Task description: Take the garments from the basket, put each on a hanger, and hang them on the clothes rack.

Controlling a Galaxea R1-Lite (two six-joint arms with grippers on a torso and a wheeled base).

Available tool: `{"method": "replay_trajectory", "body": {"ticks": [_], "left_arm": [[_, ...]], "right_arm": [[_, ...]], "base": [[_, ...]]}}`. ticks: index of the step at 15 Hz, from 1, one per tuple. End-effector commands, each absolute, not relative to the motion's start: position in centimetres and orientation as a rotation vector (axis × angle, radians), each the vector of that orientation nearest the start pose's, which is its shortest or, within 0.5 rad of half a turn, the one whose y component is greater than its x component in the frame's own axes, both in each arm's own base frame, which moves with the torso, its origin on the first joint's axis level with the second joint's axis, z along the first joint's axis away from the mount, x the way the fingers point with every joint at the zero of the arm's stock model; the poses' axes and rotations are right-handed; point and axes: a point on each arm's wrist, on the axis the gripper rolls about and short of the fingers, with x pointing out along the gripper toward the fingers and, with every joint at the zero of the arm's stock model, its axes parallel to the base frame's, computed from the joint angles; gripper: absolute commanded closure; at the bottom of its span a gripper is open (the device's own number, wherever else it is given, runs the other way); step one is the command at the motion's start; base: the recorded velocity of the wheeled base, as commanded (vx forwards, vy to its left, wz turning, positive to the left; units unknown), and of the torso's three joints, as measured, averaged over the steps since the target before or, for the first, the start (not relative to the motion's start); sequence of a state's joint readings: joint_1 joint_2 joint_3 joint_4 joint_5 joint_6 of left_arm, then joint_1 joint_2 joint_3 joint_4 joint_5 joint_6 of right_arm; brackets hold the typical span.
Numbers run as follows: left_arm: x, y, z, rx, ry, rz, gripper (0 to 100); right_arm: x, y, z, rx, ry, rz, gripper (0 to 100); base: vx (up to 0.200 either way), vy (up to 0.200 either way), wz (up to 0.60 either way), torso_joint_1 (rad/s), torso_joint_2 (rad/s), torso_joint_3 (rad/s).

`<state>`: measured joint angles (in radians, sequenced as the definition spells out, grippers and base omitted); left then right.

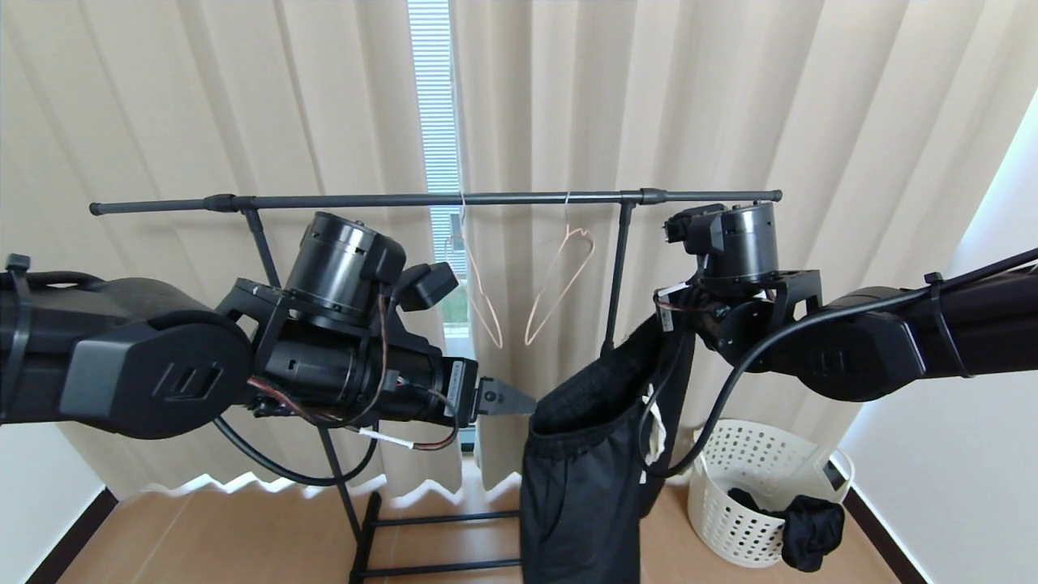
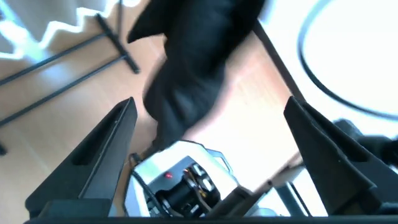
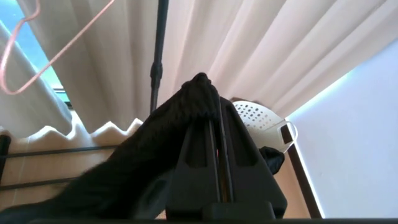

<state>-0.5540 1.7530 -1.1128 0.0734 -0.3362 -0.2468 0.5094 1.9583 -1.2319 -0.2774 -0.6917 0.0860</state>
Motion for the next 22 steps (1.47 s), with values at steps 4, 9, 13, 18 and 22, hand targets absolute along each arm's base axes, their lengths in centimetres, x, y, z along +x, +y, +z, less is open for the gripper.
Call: {"method": "replay_trajectory", "body": {"ticks": [4, 9, 13, 18, 22], "left_arm": [[26.5, -15.7, 17.4, -0.098, 0.788, -0.744, 0], [29.7, -16.7, 14.8, -0.006, 0.716, -0.46, 0], [31.7, -17.5, 14.4, 0.018, 0.687, -0.369, 0], [32.4, -17.7, 14.3, 0.03, 0.671, -0.323, 0], [33.0, -17.9, 14.4, 0.021, 0.646, -0.275, 0]], "right_arm": [[34.2, 16.6, 18.1, -0.158, 0.349, -0.215, 100], [34.4, 15.5, 19.2, -0.154, 0.313, -0.239, 100], [34.3, 15.4, 19.2, -0.155, 0.313, -0.24, 100], [34.3, 15.1, 19.4, -0.155, 0.309, -0.247, 100], [34.5, 14.7, 19.5, -0.154, 0.309, -0.259, 100]], "base": [[0.0, 0.0, 0.0, 0.0, 0.0, 0.0], [0.0, 0.0, 0.0, 0.0, 0.0, 0.0], [0.15, 0.0, 0.0, -0.003, 0.0, 0.003], [0.2, 0.0, 0.0, 0.01, 0.0, 0.004], [0.15, 0.0, 0.0, 0.003, 0.0, 0.002]]}}
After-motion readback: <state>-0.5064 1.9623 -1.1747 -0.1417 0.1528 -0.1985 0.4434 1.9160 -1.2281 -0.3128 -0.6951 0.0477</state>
